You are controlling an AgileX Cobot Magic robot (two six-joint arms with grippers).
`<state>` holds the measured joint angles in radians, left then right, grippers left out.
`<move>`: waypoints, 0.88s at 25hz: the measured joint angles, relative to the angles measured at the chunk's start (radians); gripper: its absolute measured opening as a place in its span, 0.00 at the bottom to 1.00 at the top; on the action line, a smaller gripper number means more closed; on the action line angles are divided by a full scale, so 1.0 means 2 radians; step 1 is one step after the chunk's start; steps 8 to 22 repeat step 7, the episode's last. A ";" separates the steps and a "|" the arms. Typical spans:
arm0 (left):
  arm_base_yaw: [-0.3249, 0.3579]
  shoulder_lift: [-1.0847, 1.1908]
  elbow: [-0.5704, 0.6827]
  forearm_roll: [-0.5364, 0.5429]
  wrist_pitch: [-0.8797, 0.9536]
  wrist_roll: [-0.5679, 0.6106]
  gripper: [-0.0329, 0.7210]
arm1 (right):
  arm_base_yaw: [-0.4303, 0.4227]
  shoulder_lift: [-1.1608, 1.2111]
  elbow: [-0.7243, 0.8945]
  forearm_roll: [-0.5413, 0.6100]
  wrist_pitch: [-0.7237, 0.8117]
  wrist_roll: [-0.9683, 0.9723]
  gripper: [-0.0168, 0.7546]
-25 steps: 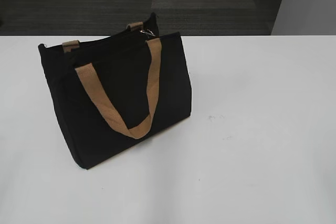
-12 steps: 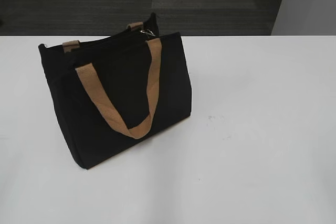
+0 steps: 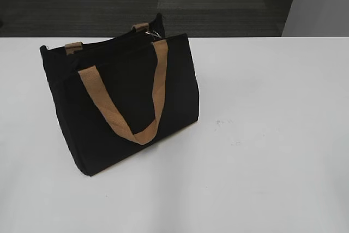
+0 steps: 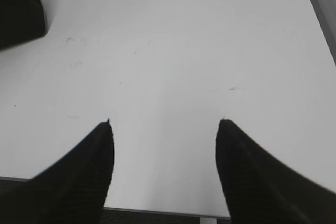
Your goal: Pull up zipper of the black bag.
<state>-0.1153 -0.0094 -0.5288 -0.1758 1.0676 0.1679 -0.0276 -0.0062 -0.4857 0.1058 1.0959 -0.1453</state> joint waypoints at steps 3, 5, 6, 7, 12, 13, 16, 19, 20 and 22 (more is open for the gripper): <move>0.000 0.000 0.000 0.000 0.000 0.000 0.48 | 0.000 0.000 0.000 0.000 0.000 0.000 0.64; 0.000 0.000 0.000 0.000 0.000 0.000 0.48 | 0.000 0.000 0.000 0.000 0.000 0.000 0.64; 0.000 0.000 0.000 0.000 0.000 0.000 0.48 | 0.000 0.000 0.000 0.000 0.000 0.000 0.64; 0.000 0.000 0.000 0.000 0.000 0.000 0.48 | 0.000 0.000 0.000 0.000 0.000 0.000 0.64; 0.000 0.000 0.000 0.000 0.000 0.000 0.48 | 0.000 0.000 0.000 0.000 0.000 0.000 0.64; 0.000 0.000 0.000 0.000 0.000 0.000 0.48 | 0.000 0.000 0.000 0.000 0.000 0.000 0.64; 0.000 0.000 0.000 0.000 0.000 0.000 0.48 | 0.000 0.000 0.000 0.000 0.000 0.000 0.64; 0.000 0.000 0.000 0.000 0.000 0.000 0.48 | 0.000 0.000 0.000 0.000 0.000 0.000 0.64; 0.000 0.000 0.000 0.000 0.000 0.000 0.48 | 0.000 0.000 0.000 0.000 0.000 0.000 0.64; 0.000 0.000 0.000 0.000 0.000 0.000 0.48 | 0.000 0.000 0.000 0.000 0.000 0.000 0.64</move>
